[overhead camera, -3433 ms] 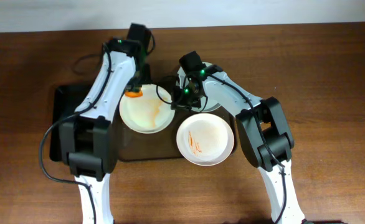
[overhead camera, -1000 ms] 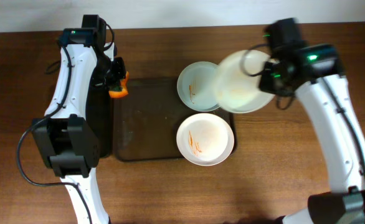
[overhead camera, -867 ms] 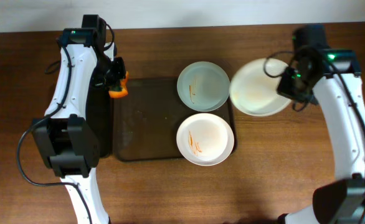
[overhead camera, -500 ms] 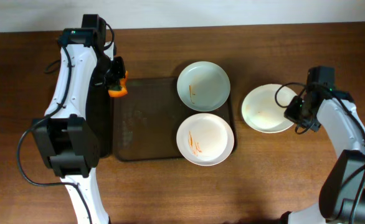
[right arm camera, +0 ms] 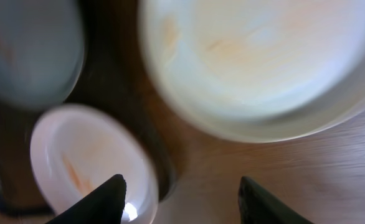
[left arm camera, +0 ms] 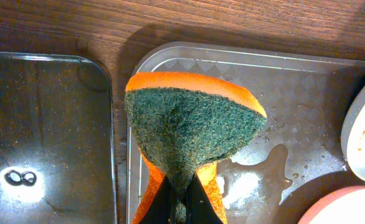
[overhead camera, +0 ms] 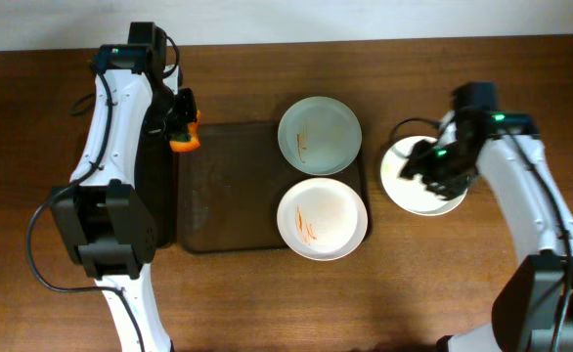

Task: Clean dirty plates on tray and stack at the side
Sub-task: 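Grip the lower-right plate with the right gripper and drag it to tray center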

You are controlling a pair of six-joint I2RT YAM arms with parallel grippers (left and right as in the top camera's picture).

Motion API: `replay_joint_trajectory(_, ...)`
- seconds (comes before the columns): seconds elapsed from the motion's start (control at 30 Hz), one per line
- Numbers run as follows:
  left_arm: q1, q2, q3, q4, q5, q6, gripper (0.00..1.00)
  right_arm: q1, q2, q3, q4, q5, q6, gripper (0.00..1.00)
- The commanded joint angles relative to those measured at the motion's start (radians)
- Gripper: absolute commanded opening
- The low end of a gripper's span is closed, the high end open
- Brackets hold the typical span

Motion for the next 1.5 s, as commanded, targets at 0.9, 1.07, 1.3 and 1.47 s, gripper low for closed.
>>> replay_joint_trajectory(0.9, -0.005, -0.005, 0.012, -0.013, -0.020, 0.019, 0.00, 0.532, 0.019, -0.356, 0.659, 0.113, 0.473, 0.04)
replay_joint_trajectory(1.07, -0.005, -0.005, 0.012, -0.009, -0.020, 0.019, 0.00, 0.650, 0.022, -0.356, 0.867, 0.369, 0.549, 0.04)
replay_joint_trajectory(1.3, -0.005, -0.005, 0.012, -0.005, -0.020, 0.019, 0.00, 0.680, 0.109, -0.356, 0.868, 0.252, 0.549, 0.04)
replay_joint_trajectory(1.47, -0.005, -0.005, 0.012, 0.005, -0.020, 0.020, 0.00, 0.676, 0.115, -0.299, 0.831, 0.208, 0.352, 0.40)
